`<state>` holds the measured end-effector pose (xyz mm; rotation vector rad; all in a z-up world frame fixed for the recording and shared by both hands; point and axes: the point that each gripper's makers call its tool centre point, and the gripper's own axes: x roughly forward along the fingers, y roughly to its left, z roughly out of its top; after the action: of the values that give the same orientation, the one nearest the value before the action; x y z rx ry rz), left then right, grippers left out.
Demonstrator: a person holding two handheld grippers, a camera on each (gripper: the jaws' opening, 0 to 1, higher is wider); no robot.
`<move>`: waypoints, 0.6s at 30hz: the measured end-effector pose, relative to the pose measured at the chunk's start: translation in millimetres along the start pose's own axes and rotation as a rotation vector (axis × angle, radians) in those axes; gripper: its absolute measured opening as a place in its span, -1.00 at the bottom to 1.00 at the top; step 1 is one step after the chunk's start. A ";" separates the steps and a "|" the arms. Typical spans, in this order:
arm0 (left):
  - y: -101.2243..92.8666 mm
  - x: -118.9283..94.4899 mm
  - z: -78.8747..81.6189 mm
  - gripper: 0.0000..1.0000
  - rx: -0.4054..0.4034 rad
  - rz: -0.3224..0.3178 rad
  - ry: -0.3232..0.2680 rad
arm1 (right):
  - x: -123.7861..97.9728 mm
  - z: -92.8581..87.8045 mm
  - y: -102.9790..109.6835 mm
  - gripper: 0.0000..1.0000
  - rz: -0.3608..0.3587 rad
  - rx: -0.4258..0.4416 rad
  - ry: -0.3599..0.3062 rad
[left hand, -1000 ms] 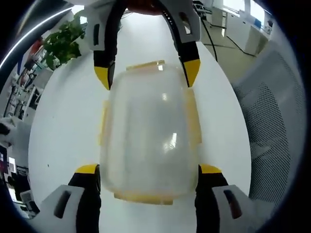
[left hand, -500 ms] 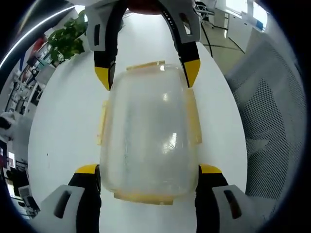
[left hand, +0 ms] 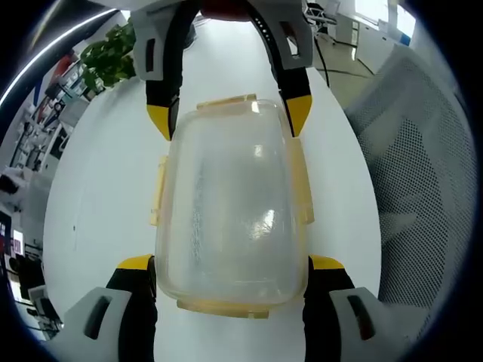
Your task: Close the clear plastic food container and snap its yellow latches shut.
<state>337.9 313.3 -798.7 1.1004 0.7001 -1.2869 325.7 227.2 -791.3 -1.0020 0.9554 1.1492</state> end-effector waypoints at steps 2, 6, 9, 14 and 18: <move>-1.0 -2.1 -4.5 0.60 -0.002 0.001 0.002 | 1.8 4.3 0.6 0.48 0.000 -0.001 -0.001; -1.7 -6.0 -13.7 0.60 -0.004 0.002 0.007 | 4.7 14.0 1.5 0.48 -0.001 -0.004 0.002; -2.5 -8.8 -20.0 0.60 -0.005 0.003 0.010 | 5.9 20.8 3.2 0.48 -0.002 -0.006 0.004; -4.3 -13.8 -29.8 0.60 -0.015 0.007 0.010 | 8.8 31.4 4.3 0.49 -0.002 -0.014 0.005; -5.2 -16.8 -36.4 0.60 -0.023 0.009 0.007 | 11.3 38.5 4.7 0.49 -0.002 -0.021 0.010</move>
<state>335.4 353.7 -798.0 1.0890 0.7129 -1.2645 325.9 267.6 -792.0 -1.0258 0.9520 1.1557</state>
